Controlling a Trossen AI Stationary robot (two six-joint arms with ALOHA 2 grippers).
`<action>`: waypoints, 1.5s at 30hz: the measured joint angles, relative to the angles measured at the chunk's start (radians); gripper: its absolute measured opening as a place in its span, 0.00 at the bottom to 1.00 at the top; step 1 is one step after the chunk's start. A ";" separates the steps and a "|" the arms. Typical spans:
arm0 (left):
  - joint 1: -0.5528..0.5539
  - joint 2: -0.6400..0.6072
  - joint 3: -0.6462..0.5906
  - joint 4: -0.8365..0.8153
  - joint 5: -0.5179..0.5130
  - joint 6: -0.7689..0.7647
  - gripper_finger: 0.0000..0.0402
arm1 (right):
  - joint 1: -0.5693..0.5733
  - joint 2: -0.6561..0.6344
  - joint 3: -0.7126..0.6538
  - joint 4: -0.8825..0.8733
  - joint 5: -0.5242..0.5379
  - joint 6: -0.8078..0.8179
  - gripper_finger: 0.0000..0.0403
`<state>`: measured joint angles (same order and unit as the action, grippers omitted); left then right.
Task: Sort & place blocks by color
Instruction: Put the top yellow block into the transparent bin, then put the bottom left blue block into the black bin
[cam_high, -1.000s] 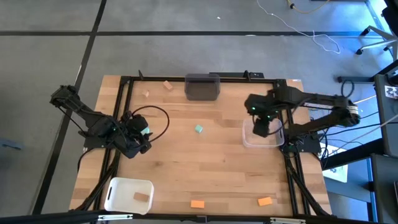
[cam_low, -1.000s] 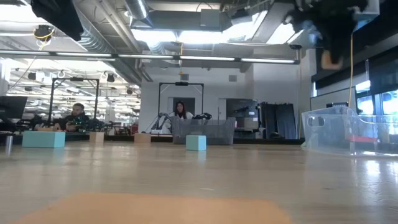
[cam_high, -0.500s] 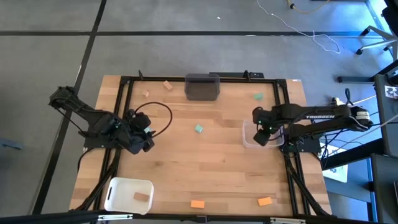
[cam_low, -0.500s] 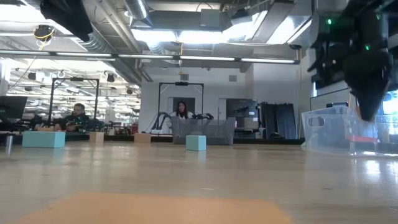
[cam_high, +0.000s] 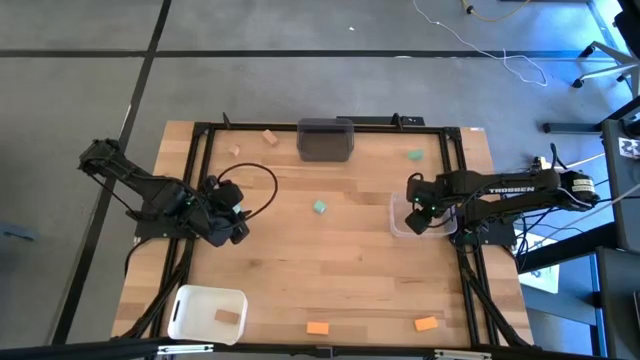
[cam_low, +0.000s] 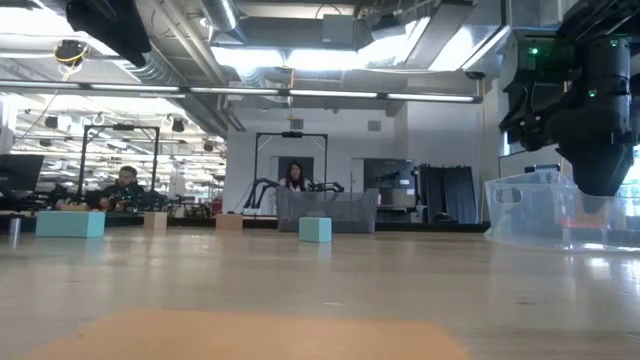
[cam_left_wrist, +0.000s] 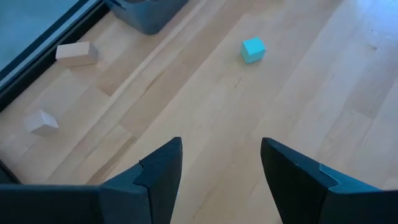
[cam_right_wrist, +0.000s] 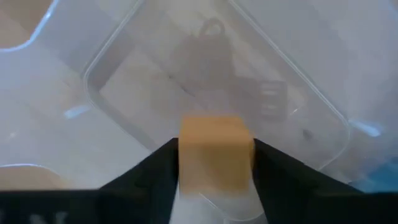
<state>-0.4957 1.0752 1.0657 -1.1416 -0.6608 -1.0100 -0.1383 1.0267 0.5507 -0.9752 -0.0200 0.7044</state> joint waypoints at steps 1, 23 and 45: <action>0.000 0.000 0.000 0.004 0.000 0.000 0.52 | 0.000 0.000 0.000 0.000 0.000 0.001 0.53; 0.018 0.000 0.000 0.019 0.118 0.016 0.52 | 0.000 -0.002 0.309 0.005 -0.079 -0.141 0.50; 0.345 0.065 0.000 -0.118 0.440 0.572 0.51 | 0.000 -0.002 0.576 0.005 0.054 -0.364 0.50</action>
<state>-0.1509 1.1399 1.0653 -1.2598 -0.2209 -0.4379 -0.1383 1.0250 1.1263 -0.9699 0.0341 0.3408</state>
